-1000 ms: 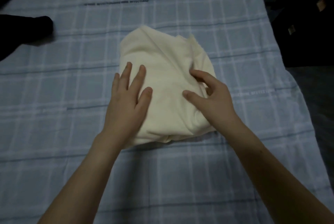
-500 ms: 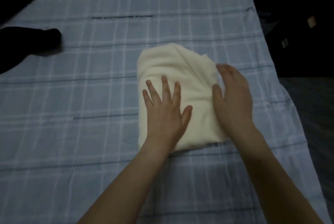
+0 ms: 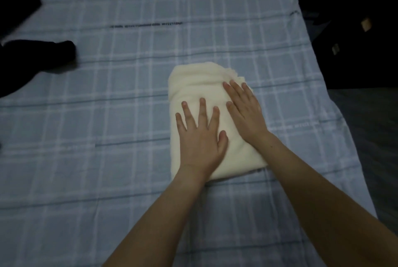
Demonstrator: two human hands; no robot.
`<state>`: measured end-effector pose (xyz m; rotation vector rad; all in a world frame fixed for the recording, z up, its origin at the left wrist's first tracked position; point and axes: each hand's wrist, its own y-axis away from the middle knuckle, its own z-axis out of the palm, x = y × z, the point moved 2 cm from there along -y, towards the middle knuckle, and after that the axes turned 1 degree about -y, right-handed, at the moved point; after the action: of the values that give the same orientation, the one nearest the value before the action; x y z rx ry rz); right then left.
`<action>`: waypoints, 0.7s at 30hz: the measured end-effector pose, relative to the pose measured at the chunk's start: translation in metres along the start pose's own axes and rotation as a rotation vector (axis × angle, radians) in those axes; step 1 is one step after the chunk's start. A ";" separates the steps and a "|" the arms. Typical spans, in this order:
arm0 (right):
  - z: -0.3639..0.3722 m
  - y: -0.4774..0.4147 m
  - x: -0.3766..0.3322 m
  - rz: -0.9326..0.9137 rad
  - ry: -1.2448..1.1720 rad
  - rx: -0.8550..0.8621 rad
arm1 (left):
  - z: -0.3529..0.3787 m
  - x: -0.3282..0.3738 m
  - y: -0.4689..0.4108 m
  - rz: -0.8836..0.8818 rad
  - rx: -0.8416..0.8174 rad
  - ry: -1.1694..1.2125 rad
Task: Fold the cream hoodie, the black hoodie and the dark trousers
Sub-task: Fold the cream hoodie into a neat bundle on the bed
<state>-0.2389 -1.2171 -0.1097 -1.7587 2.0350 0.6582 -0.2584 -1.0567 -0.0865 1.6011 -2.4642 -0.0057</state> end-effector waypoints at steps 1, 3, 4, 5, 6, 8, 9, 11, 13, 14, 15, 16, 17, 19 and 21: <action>-0.005 0.009 -0.001 0.006 -0.003 0.001 | -0.004 -0.003 0.002 0.007 -0.010 0.007; -0.012 0.033 0.002 0.060 -0.002 0.007 | -0.009 -0.008 0.006 0.027 0.003 0.047; -0.015 0.044 0.004 0.124 -0.013 -0.015 | -0.012 -0.010 0.007 0.034 0.012 0.095; -0.018 0.053 0.006 0.205 -0.037 -0.056 | -0.016 -0.013 0.007 0.031 0.021 0.178; -0.020 0.058 0.006 0.276 -0.054 -0.097 | -0.019 -0.018 0.006 0.011 0.039 0.296; -0.026 0.058 0.000 0.330 -0.068 -0.162 | -0.026 -0.028 0.008 -0.100 0.083 0.570; -0.028 0.057 -0.004 0.337 -0.102 -0.179 | -0.028 -0.035 0.010 -0.179 0.096 0.678; -0.031 0.058 -0.006 0.334 -0.204 -0.208 | -0.028 -0.050 0.014 -0.328 0.029 0.844; -0.031 0.060 -0.004 0.321 -0.299 -0.238 | -0.027 -0.060 0.014 -0.349 -0.069 0.958; -0.031 0.060 -0.004 0.315 -0.356 -0.243 | -0.027 -0.064 0.013 -0.320 -0.099 0.977; -0.032 0.059 -0.005 0.306 -0.431 -0.236 | -0.028 -0.067 0.011 -0.289 -0.113 0.998; -0.032 0.058 -0.007 0.293 -0.514 -0.225 | -0.029 -0.069 0.011 -0.272 -0.113 1.029; -0.034 0.059 -0.011 0.275 -0.597 -0.208 | -0.033 -0.069 0.011 -0.262 -0.101 1.064; -0.041 0.064 -0.016 0.257 -0.712 -0.156 | -0.041 -0.067 0.015 -0.237 -0.040 1.085; -0.059 0.074 -0.013 0.258 -0.746 -0.093 | -0.053 -0.054 0.016 -0.191 0.000 1.073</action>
<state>-0.3090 -1.2317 -0.0464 -1.0448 1.7052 1.2745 -0.2432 -0.9957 -0.0419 1.2994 -1.4732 0.6399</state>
